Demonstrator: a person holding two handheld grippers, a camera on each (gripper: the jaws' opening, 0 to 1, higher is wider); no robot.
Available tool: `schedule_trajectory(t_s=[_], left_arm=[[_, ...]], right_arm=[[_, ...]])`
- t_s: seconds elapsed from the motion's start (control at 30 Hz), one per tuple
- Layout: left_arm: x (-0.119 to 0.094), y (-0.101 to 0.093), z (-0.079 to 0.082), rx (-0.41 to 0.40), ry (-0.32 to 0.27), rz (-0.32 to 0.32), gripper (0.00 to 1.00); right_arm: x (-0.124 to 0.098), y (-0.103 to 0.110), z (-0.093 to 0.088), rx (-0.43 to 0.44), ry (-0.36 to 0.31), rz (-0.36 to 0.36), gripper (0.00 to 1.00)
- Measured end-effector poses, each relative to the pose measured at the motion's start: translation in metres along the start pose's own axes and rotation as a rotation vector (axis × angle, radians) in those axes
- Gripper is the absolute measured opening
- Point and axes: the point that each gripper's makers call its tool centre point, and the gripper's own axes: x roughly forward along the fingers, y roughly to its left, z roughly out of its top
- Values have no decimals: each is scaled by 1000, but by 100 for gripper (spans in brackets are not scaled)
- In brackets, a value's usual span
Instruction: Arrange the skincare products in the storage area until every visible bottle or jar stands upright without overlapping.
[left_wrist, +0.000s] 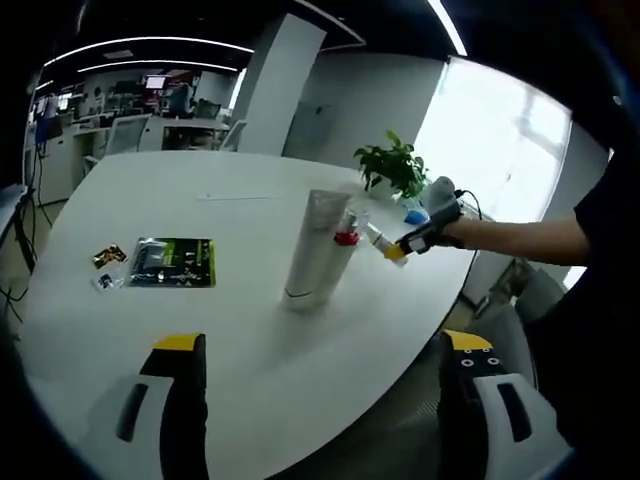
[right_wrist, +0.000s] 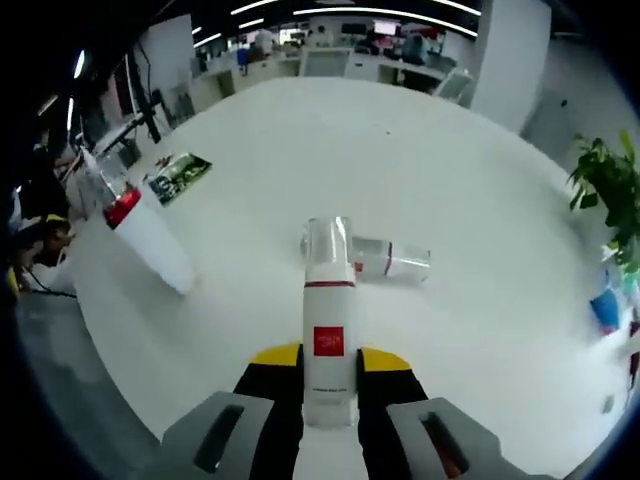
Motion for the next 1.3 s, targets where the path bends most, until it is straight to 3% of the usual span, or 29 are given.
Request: schedule_trajectory(t_s=[0.27,0.33,0.57,0.87,0.97,1.13,1.3], left_arm=[[-7,-9,12,16,-18,-17,89],[-10,-13,16,25,-20,-25,89],[-21,-25,36,33,-53,-50,88],[-18,-54,54,32,-95,-127,87],[-17,-60,59,37,-99,-137,87],[-20,-66,73,1,-157,-168,87],[-22,-68,80,3,-186,-148,85]], right_arm=[[-23,18,22,-5,-121,14,11],[-36,36,29,-7,-173,55,11],[-89,87,51,-71,-328,89,11],[-128,117,67,-63,-453,120,11],[-136,129,68,-70,-479,138,11],[-149,158,73,-89,-541,176,11],[-154,193,77,-128,-598,204,11]])
